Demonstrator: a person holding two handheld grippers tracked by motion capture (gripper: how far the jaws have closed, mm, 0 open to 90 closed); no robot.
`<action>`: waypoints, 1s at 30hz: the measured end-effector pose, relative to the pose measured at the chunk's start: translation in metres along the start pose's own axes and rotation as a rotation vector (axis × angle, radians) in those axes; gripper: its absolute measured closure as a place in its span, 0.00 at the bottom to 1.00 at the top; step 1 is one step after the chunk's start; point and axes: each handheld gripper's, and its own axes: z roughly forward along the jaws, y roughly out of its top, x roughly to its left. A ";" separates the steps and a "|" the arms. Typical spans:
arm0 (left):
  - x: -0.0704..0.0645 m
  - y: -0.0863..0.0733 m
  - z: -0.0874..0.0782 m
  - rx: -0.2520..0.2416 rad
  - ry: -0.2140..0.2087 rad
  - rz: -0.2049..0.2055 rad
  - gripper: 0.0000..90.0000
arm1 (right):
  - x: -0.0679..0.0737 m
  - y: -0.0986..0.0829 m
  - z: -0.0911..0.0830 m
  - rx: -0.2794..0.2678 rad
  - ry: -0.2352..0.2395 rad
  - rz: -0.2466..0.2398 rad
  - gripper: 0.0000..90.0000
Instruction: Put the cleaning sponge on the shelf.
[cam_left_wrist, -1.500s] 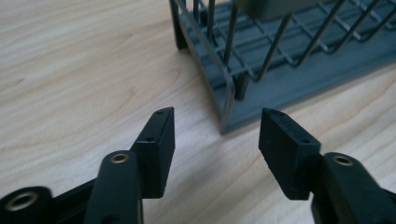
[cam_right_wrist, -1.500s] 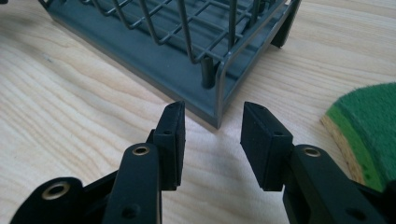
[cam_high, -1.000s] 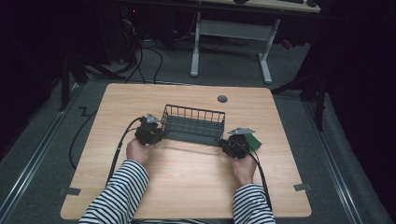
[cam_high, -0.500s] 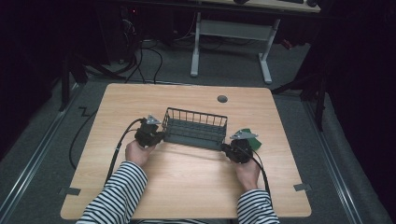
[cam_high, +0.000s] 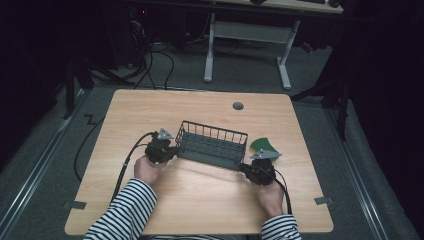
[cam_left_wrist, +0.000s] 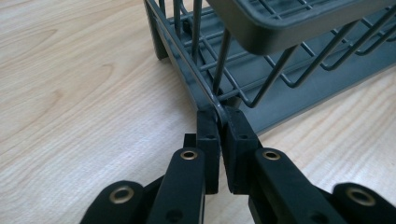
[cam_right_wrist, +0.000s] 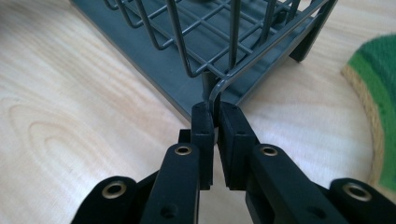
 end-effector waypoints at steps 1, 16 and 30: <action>0.000 0.000 0.000 0.000 0.000 0.000 0.96 | 0.000 0.000 0.000 0.000 0.000 0.000 0.95; -0.023 -0.014 -0.007 -0.032 -0.042 0.018 0.96 | 0.018 -0.038 -0.030 -0.031 0.029 -0.003 0.94; -0.019 -0.023 -0.010 -0.041 -0.009 -0.022 0.69 | 0.022 -0.048 -0.034 -0.033 0.015 0.015 0.68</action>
